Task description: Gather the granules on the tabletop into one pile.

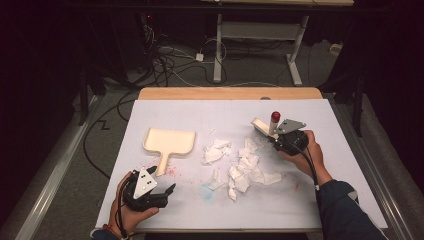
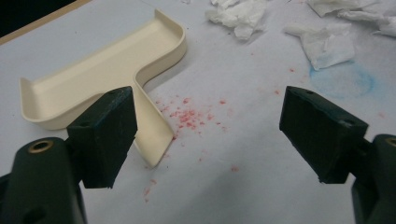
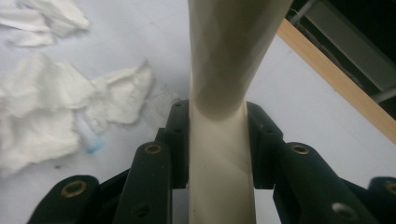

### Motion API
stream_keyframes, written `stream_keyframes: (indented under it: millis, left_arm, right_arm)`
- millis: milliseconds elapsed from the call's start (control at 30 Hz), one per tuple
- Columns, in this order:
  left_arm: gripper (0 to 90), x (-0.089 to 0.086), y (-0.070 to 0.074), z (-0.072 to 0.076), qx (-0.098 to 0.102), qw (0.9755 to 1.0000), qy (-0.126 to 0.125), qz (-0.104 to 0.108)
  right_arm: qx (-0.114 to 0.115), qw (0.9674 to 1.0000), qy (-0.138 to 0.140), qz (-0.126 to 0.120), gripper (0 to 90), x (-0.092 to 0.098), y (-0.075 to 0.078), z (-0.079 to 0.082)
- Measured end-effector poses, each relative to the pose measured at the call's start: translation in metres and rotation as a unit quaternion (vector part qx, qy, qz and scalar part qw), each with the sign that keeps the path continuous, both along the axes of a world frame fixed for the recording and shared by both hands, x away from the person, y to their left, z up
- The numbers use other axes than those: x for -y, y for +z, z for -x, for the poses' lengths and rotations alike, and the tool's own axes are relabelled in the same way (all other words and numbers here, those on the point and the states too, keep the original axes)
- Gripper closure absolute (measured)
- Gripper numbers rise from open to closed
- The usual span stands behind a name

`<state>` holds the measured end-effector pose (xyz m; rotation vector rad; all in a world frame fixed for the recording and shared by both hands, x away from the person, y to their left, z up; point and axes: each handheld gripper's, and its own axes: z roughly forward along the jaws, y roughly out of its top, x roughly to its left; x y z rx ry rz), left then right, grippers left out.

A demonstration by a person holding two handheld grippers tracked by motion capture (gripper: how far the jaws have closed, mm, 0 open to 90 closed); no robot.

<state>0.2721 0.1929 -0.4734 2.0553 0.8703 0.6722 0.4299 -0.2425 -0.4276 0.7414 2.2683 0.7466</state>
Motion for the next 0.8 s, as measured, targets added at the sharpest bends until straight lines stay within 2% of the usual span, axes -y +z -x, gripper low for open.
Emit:
stream_keyframes:
  millis: [167, 500, 700, 800]
  left_arm:
    - [18.6, 0.000, 0.001, 0.001, 0.002, 1.0000, -0.001, 0.000]
    - [18.6, 0.004, -0.002, 0.000, -0.008, 0.9999, -0.010, -0.007]
    - [18.6, 0.006, -0.002, 0.000, -0.009, 0.9998, -0.015, -0.010]
    - [18.6, 0.006, -0.002, 0.000, -0.009, 0.9998, -0.013, -0.008]
  right_arm:
    - [-0.006, 0.9992, 0.036, -0.014, 68.4, -0.009, 0.001, 0.014]
    - [-0.014, 0.9968, 0.079, 0.001, 68.3, -0.039, 0.000, 0.043]
    - [-0.012, 0.9950, 0.098, -0.015, 68.4, -0.047, 0.005, 0.052]
    - [-0.008, 0.9949, 0.096, -0.029, 68.5, -0.046, 0.009, 0.053]
